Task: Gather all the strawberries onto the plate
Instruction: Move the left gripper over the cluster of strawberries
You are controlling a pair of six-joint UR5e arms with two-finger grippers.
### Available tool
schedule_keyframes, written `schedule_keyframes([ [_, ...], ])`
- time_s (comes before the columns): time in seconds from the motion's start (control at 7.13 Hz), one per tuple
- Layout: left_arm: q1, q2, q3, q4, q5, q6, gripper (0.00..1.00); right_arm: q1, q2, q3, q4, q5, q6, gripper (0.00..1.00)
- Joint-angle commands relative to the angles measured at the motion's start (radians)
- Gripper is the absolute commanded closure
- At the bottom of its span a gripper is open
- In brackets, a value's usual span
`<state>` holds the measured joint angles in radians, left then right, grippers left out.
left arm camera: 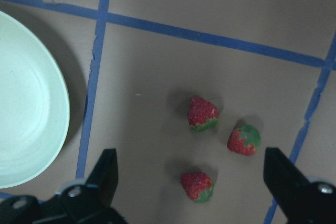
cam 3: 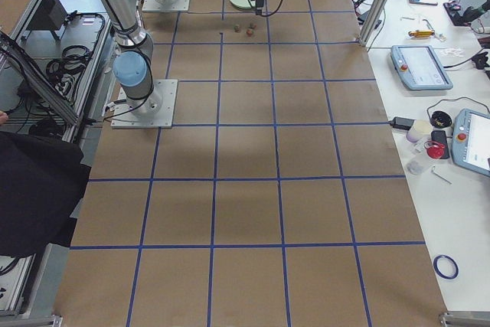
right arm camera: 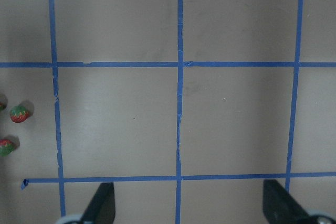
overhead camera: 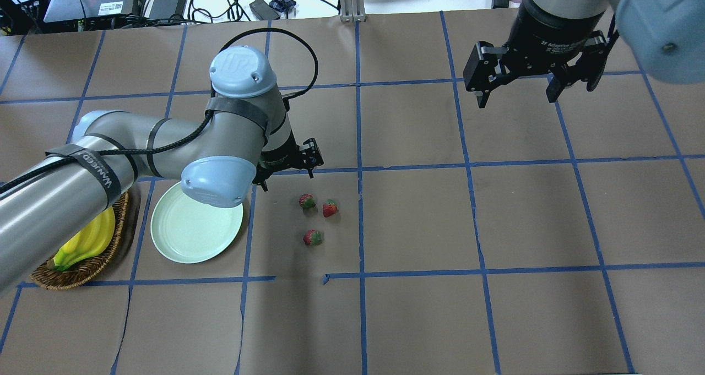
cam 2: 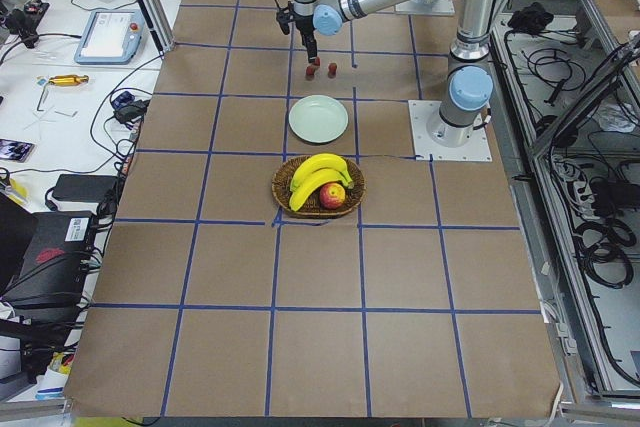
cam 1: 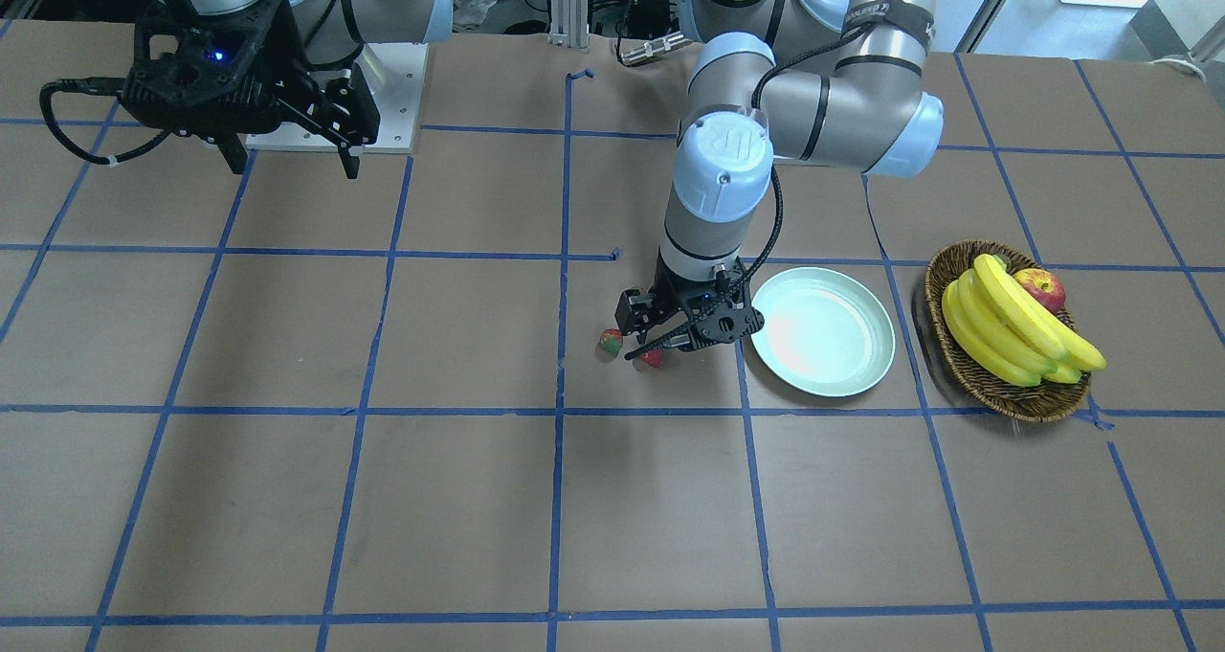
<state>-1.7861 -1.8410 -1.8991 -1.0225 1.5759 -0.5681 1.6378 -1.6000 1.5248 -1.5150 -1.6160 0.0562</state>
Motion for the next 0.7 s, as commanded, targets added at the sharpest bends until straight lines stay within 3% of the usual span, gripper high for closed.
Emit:
schedule_keyframes([
  [0.0, -0.018, -0.108, -0.011, 0.068, -0.008, -0.178, 0.02, 0.001, 0.002, 0.0, 0.001, -0.001, 0.001, 0.0],
  [0.14, -0.024, -0.138, -0.011, 0.129, -0.01, -0.179, 0.03, 0.001, 0.002, 0.0, 0.001, -0.001, 0.001, 0.0],
  [0.28, -0.027, -0.158, -0.011, 0.156, -0.01, -0.179, 0.12, 0.001, 0.002, 0.0, 0.001, -0.002, 0.001, 0.0],
  [0.56, -0.035, -0.158, -0.017, 0.148, -0.004, -0.171, 0.43, 0.001, 0.002, 0.0, 0.001, -0.002, 0.001, 0.0],
])
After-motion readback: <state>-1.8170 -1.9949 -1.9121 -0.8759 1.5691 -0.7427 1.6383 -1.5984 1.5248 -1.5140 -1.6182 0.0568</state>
